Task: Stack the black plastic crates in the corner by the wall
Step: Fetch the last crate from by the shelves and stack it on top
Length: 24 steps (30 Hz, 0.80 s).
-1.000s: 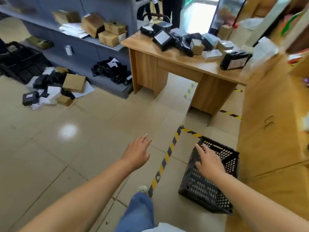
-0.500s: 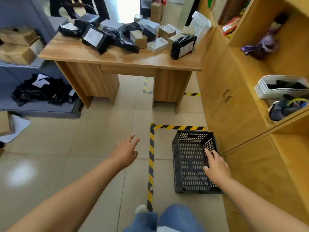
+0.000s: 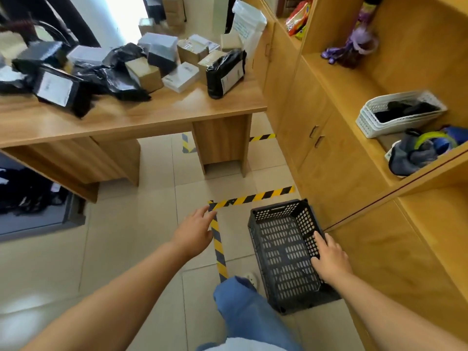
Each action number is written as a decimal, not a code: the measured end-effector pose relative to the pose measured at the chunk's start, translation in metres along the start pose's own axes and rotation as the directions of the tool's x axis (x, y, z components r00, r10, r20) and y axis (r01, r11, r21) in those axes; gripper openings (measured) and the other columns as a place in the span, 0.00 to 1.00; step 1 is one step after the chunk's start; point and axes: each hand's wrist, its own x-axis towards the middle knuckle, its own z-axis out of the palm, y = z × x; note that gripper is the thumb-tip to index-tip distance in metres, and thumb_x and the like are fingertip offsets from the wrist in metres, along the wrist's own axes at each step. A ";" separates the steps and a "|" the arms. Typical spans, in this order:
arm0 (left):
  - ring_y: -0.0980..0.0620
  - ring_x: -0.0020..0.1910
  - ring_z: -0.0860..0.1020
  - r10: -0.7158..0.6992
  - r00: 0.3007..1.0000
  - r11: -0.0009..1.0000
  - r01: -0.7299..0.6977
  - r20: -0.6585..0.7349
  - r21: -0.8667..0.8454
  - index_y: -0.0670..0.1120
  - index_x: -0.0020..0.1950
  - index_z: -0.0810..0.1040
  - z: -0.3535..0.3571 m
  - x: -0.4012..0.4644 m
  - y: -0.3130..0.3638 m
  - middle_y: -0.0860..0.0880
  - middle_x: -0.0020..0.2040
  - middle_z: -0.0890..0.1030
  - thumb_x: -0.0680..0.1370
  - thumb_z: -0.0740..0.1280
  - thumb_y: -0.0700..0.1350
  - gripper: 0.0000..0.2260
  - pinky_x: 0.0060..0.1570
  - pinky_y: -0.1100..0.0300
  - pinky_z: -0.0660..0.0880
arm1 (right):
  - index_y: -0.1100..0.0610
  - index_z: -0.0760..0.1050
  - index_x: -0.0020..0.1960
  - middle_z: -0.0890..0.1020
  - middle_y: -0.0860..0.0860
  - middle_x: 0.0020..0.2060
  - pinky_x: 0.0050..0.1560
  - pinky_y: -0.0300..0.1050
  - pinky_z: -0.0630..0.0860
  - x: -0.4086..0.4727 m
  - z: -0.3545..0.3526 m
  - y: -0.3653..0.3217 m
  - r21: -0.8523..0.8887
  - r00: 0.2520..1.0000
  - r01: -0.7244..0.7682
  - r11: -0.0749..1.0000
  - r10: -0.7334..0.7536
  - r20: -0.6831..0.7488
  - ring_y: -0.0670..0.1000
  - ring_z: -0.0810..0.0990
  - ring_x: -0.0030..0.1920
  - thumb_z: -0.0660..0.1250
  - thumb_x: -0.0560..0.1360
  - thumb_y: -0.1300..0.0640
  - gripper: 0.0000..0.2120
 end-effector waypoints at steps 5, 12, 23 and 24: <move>0.46 0.75 0.56 0.072 0.997 0.994 -0.074 0.022 0.076 0.50 0.76 0.57 -0.034 0.061 0.011 0.48 0.77 0.56 0.79 0.60 0.45 0.26 0.72 0.53 0.57 | 0.48 0.45 0.77 0.50 0.52 0.77 0.73 0.51 0.56 0.040 -0.024 0.004 0.060 0.999 -0.048 0.997 0.047 0.020 0.56 0.54 0.75 0.59 0.78 0.52 0.33; 0.46 0.75 0.56 0.180 0.980 0.970 -0.191 0.087 0.147 0.50 0.76 0.58 -0.054 0.142 0.035 0.47 0.77 0.57 0.79 0.60 0.46 0.25 0.73 0.53 0.57 | 0.48 0.46 0.77 0.50 0.52 0.77 0.73 0.52 0.54 0.059 -0.043 0.017 0.143 0.984 -0.179 0.973 0.176 0.035 0.56 0.54 0.75 0.58 0.78 0.51 0.32; 0.45 0.73 0.60 0.404 0.793 0.796 -0.550 0.456 0.251 0.50 0.76 0.57 -0.043 0.262 0.103 0.47 0.77 0.57 0.79 0.59 0.47 0.26 0.69 0.53 0.63 | 0.54 0.47 0.77 0.56 0.54 0.76 0.68 0.47 0.65 0.028 -0.025 0.023 0.378 0.817 -0.565 0.733 0.560 0.135 0.56 0.62 0.72 0.59 0.77 0.50 0.33; 0.45 0.73 0.60 0.414 0.765 0.781 -0.577 0.493 0.240 0.50 0.76 0.57 -0.040 0.273 0.108 0.46 0.77 0.57 0.79 0.59 0.47 0.26 0.69 0.53 0.63 | 0.54 0.48 0.77 0.58 0.55 0.75 0.67 0.47 0.66 0.024 -0.022 0.019 0.421 0.784 -0.602 0.678 0.600 0.155 0.56 0.63 0.71 0.60 0.77 0.50 0.34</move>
